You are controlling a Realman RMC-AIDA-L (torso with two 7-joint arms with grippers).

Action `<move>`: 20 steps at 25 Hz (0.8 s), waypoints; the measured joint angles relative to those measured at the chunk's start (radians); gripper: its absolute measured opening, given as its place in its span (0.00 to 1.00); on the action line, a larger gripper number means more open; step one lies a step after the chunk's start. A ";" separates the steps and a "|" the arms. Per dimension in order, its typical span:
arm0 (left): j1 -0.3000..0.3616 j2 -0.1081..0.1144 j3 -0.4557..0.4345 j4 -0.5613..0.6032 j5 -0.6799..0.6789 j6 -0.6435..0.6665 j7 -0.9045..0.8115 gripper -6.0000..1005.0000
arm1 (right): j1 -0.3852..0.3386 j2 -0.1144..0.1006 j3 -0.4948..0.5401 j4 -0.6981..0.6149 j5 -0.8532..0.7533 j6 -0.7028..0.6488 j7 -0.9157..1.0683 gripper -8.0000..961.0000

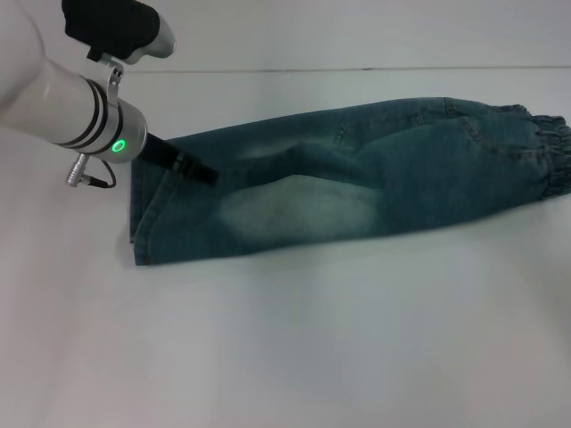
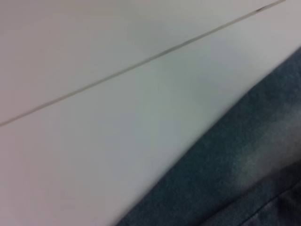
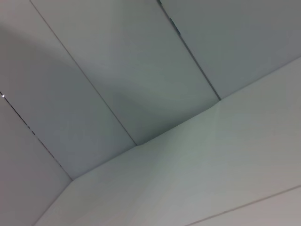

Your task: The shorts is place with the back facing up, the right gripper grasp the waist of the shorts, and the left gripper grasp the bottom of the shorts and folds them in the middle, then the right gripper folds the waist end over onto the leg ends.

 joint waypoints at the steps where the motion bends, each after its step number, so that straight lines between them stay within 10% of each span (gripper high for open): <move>1: -0.001 0.000 0.000 -0.002 0.000 0.000 0.000 0.92 | 0.000 0.000 0.000 0.000 0.000 0.000 0.000 0.98; 20: 0.005 0.018 0.024 -0.002 0.001 -0.016 -0.027 0.86 | -0.006 -0.006 0.002 0.000 0.000 -0.012 0.007 0.98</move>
